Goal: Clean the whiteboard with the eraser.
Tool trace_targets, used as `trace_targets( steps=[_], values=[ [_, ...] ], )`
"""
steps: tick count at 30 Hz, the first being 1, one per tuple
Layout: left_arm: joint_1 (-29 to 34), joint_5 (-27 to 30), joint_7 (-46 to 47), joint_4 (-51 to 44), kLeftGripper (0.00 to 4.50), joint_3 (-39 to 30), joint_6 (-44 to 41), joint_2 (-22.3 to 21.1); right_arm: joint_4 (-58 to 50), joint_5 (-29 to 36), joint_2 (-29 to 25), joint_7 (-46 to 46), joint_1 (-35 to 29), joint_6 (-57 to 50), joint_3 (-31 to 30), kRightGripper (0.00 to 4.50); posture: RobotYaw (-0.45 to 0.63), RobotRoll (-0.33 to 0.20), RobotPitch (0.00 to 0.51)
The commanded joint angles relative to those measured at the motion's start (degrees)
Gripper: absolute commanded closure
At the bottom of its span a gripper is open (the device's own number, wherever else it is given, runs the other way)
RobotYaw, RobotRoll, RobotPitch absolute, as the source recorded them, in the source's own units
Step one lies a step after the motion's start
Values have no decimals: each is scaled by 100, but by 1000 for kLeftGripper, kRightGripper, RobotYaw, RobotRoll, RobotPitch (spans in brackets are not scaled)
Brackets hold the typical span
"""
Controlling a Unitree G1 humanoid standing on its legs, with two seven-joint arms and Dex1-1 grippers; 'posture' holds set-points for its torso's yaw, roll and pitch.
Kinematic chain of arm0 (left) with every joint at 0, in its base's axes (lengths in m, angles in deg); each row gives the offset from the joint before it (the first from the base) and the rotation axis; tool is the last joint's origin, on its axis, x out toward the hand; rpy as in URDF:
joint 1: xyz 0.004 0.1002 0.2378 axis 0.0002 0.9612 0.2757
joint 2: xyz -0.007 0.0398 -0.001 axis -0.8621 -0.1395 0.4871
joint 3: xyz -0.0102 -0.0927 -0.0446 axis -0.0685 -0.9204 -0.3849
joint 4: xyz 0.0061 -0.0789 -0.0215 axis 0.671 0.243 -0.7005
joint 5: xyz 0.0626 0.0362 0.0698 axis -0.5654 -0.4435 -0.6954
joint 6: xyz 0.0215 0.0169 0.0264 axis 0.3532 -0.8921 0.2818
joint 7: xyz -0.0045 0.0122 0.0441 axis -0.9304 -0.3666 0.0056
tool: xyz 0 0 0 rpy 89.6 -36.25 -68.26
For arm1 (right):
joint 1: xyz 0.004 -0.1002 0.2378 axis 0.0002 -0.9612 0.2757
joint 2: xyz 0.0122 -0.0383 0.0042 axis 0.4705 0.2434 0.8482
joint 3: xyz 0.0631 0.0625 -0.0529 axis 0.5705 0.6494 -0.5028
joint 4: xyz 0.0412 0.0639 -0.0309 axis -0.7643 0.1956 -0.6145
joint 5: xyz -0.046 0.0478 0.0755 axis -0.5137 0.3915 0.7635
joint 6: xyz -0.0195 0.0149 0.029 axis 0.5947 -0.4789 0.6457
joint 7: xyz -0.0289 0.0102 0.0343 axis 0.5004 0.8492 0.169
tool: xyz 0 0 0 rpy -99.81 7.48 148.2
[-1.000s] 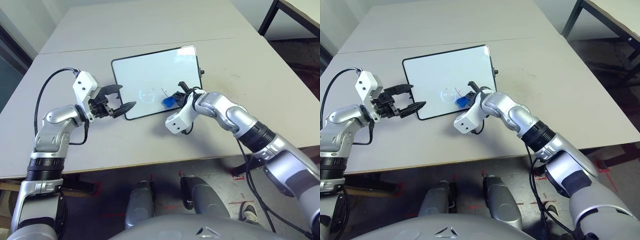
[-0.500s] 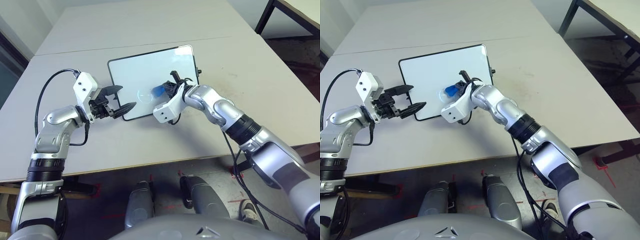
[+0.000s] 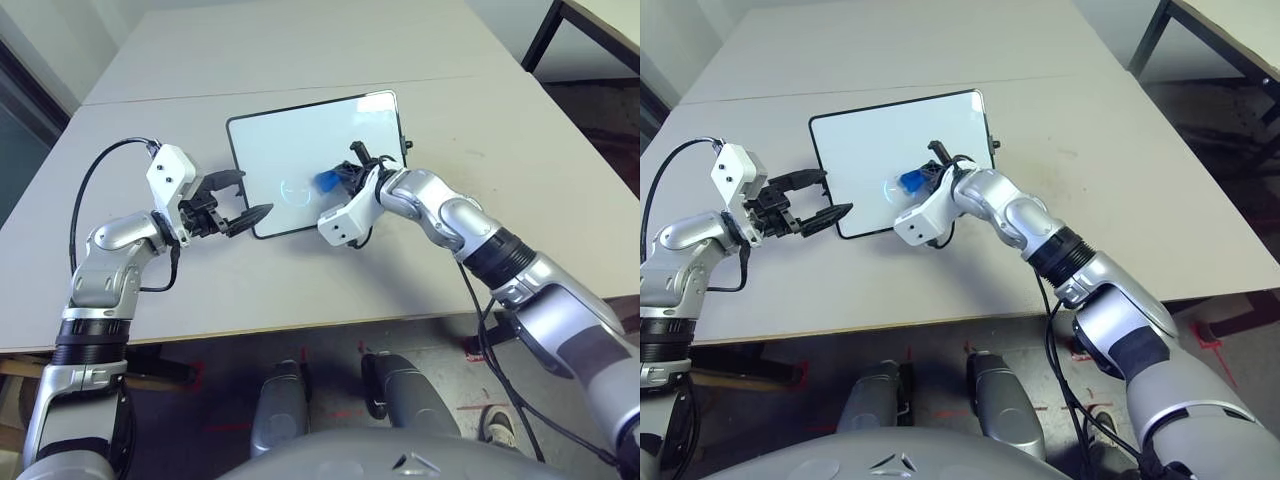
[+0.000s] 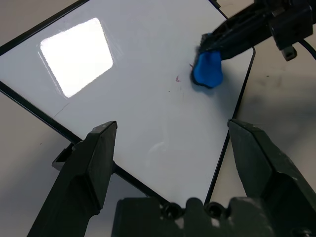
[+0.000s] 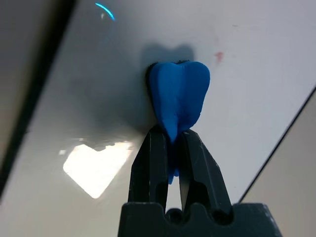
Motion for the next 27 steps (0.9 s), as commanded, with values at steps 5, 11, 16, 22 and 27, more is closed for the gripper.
trace_targets(
  steps=[5, 11, 16, 22, 27],
  values=[
    [20, -85, -14, 12, 0, 44, 28, 14, 272, -28, 75, -271, -117, 21, -197, 4391, -89, 0, 108],
    [55, -82, 17, -25, 0, 25, 18, 18, 533, -45, 400, 35, 167, -108, -98, 4391, -80, 0, 107],
    [85, -79, 45, -55, 0, 9, 13, 21, 831, -72, 637, 306, 474, -174, -65, 4392, -73, 0, 104],
    [132, -59, 77, -107, 0, -7, 1, 16, 1037, -69, 745, 490, 667, -233, -74, 4392, -68, 0, 103],
    [136, -57, 90, -110, 0, -4, 5, 13, 1065, -56, 647, 399, 664, -163, -137, 4392, -68, 0, 103]
  ],
)
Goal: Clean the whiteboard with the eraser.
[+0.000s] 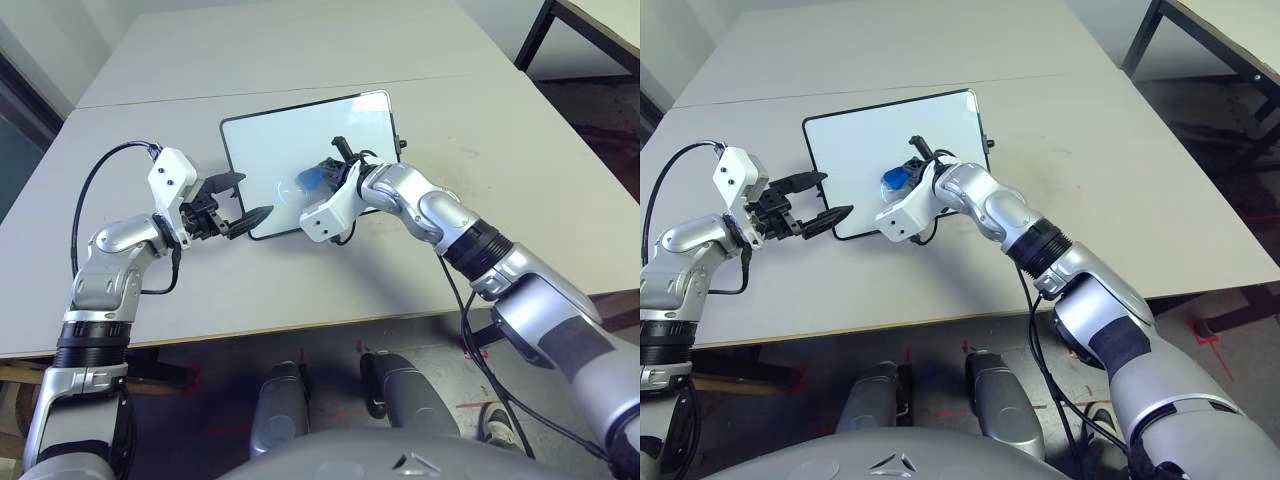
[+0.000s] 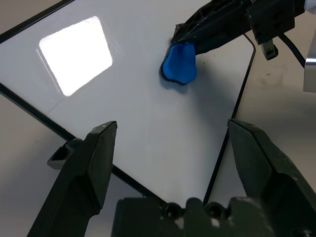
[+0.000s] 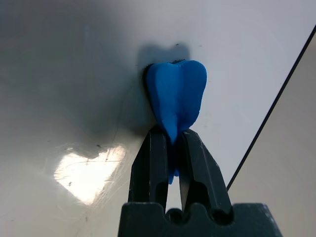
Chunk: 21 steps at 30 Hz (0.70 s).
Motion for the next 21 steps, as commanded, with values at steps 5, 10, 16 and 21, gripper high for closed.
trace_targets(
  steps=[5, 10, 16, 21],
  values=[
    [11, -54, 7, -72, 0, 17, 6, 8, -180, -6, -464, -638, -412, 220, -315, 4392, -78, 0, 104],
    [-19, -58, 6, -55, 0, 48, 8, 35, -519, 48, -604, -866, -638, 296, -326, 4393, -80, 0, 104],
    [-72, -27, -6, -46, 0, 37, -1, 66, -618, 234, -538, -934, -481, 121, -9, 4393, -89, 0, 107],
    [-111, -7, -17, -15, 0, 26, 3, 83, -1153, 965, -686, -1648, -593, -129, 454, 4393, -103, 0, 108]
  ],
)
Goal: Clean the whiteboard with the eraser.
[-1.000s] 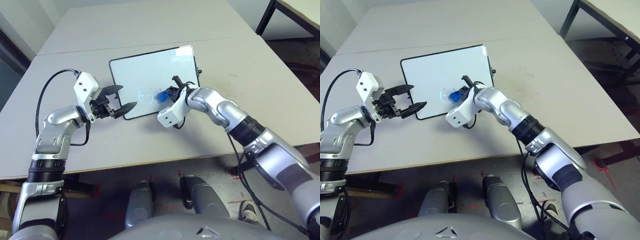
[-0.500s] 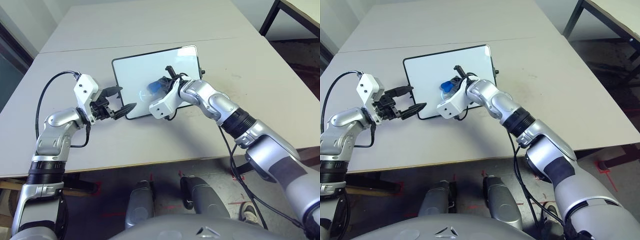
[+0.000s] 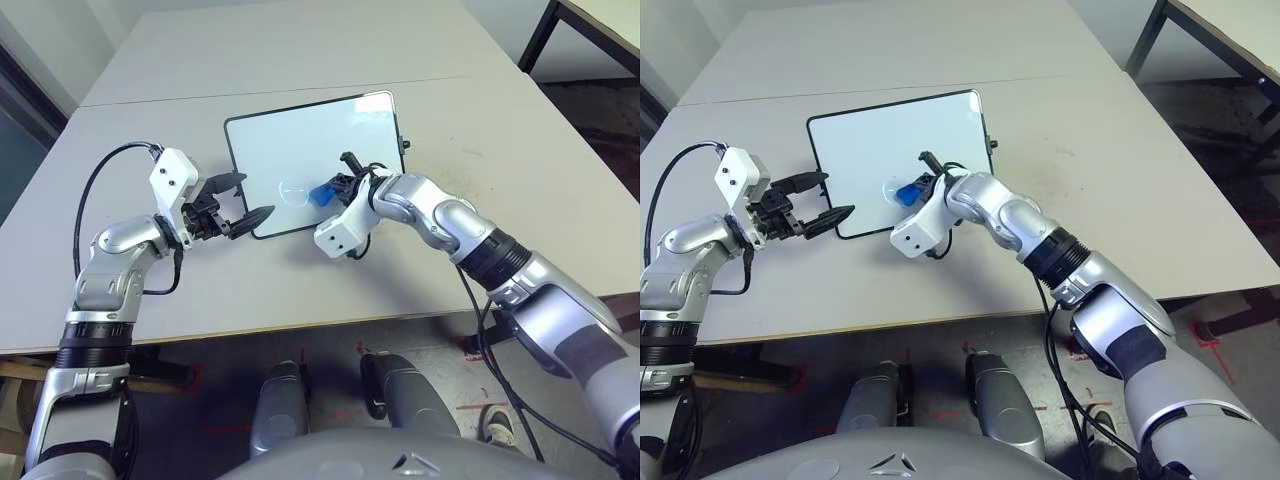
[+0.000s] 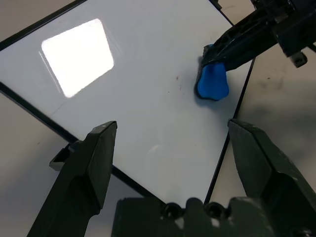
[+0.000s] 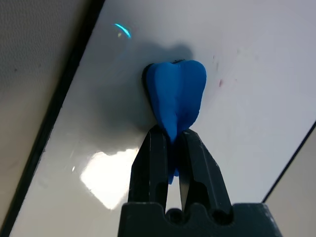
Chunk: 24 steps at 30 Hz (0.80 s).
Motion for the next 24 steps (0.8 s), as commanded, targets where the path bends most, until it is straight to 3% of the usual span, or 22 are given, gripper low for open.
trace_targets(
  steps=[1, 5, 11, 19, 24],
  values=[
    [-60, -17, -37, 3, 0, 16, 6, 34, -382, 550, -136, -569, -152, -274, 364, 4393, -108, 0, 109],
    [-113, -46, -56, 104, 0, 73, 58, 109, -1049, 1649, -196, -1432, -246, -974, 1052, 4393, -123, 0, 112],
    [-156, -94, -92, 220, 0, 133, 130, 211, -1196, 2038, -488, -1917, 200, -2701, 1797, 4393, -148, 0, 115],
    [-266, -171, -110, 452, 0, 206, 306, 361, 408, 2364, -901, -1405, 928, -5056, 2579, 4393, -159, 0, 106],
    [-312, -185, -97, 551, 0, 185, 418, 423, 1298, 2713, -938, -1085, 1039, -5973, 2699, 4393, -157, 0, 103]
  ],
)
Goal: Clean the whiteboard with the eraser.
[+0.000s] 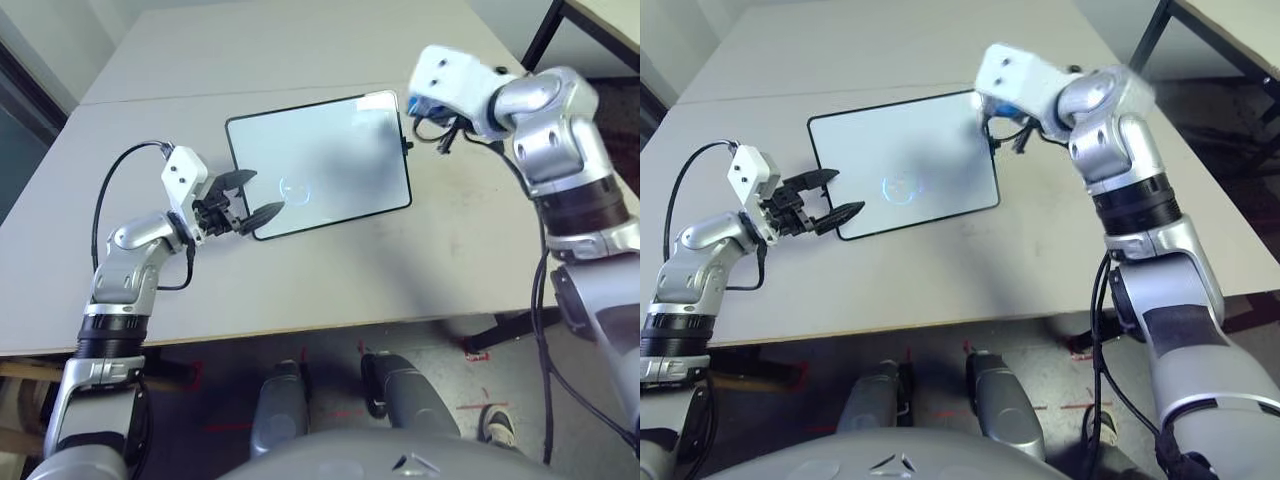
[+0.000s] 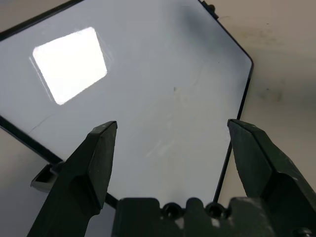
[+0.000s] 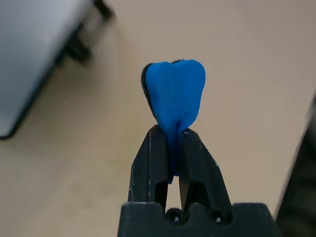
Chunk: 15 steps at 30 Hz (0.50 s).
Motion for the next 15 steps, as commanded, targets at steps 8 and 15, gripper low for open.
trace_targets(
  steps=[8, 15],
  values=[
    [65, -193, -66, 4, 0, 118, 172, 20, 1470, 889, 55, 600, 176, -1118, 89, 4393, -136, 0, 99],
    [96, -177, -61, -90, 0, 97, 146, 10, 2021, 1174, 170, 960, 200, -984, -44, 4393, -125, 0, 97]
  ],
)
